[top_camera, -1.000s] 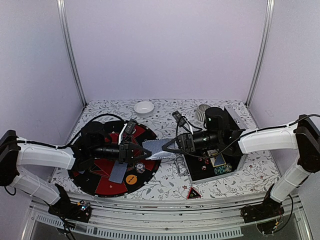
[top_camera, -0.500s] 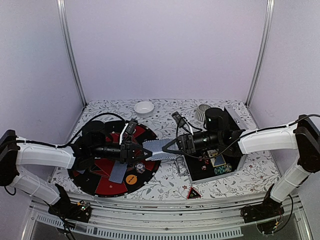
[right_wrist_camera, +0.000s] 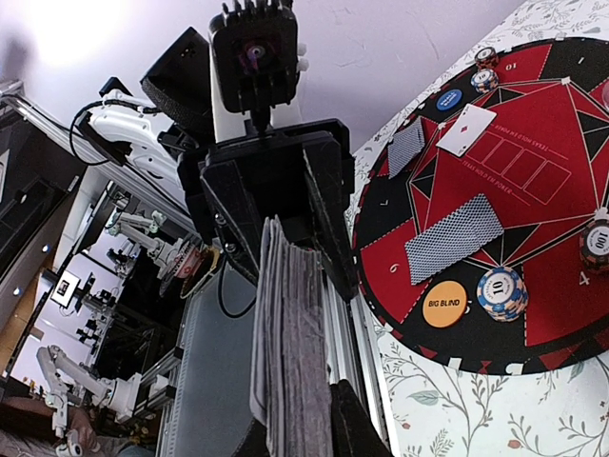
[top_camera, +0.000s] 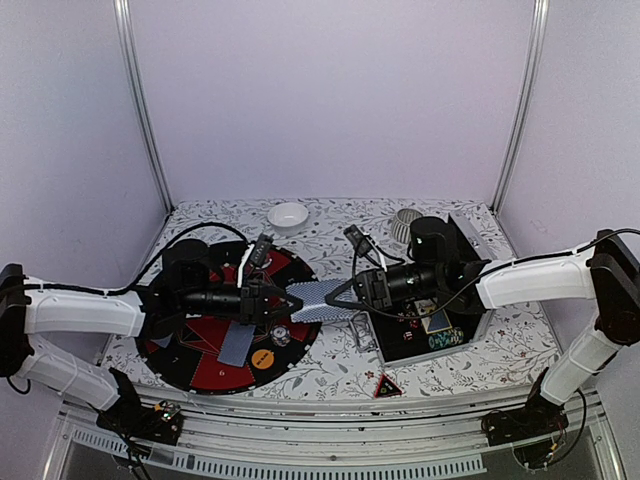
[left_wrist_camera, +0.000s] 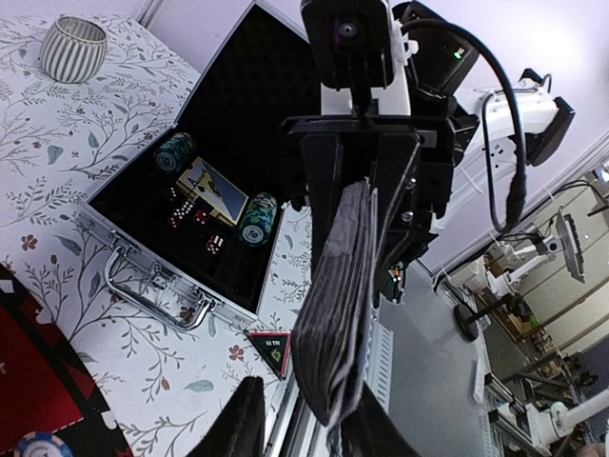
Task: Distribute texas hold em gaming equipment
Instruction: Pass from the right arm to the left
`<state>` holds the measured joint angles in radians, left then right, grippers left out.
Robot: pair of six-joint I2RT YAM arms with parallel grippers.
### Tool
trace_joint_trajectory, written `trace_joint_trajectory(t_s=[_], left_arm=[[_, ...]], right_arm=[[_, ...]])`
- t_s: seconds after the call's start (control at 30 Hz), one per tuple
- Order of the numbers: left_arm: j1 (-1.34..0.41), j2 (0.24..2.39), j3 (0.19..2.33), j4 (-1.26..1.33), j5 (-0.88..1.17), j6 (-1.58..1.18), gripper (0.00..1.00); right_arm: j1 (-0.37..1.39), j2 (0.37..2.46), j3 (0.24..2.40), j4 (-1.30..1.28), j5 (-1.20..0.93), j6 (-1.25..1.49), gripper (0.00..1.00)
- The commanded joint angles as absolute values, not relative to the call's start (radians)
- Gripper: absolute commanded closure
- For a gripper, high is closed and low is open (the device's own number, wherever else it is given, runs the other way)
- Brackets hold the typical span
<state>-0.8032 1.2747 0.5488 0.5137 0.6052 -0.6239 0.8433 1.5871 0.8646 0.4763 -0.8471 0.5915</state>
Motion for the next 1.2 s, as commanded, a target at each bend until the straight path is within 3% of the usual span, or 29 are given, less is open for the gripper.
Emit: trace_joint_trajectory(t_s=[0.0, 0.13, 0.47, 0.57, 0.63, 0.7, 0.97, 1.1, 1.17], left_arm=[[-0.812, 1.256, 0.566, 0.474, 0.585, -0.607, 0.70], [-0.813, 1.254, 0.564, 0.471, 0.587, -0.609, 0.73], [-0.813, 1.234, 0.555, 0.480, 0.596, -0.616, 1.00], [-0.813, 1.230, 0.554, 0.485, 0.605, -0.618, 1.00], [-0.814, 1.224, 0.557, 0.473, 0.606, -0.601, 0.83], [-0.814, 1.204, 0.585, 0.378, 0.579, -0.539, 0.57], [-0.911, 1.068, 0.814, -0.091, 0.237, -0.065, 0.34], [-1.073, 1.114, 0.914, -0.193, 0.006, 0.245, 0.02], [-1.125, 1.167, 0.956, -0.224, -0.107, 0.375, 0.02]], right_arm=[[0.846, 1.562, 0.852, 0.490, -0.858, 0.589, 0.85], [0.845, 1.559, 0.850, 0.490, -0.857, 0.592, 0.84], [0.846, 1.559, 0.847, 0.489, -0.859, 0.594, 0.82], [0.845, 1.559, 0.849, 0.486, -0.857, 0.594, 0.87], [0.845, 1.555, 0.850, 0.480, -0.849, 0.597, 0.89], [0.841, 1.547, 0.850, 0.468, -0.834, 0.599, 0.91], [0.820, 1.503, 0.862, 0.373, -0.798, 0.604, 0.93], [0.821, 1.484, 0.881, 0.315, -0.775, 0.603, 0.93], [0.820, 1.474, 0.884, 0.297, -0.765, 0.599, 0.93]])
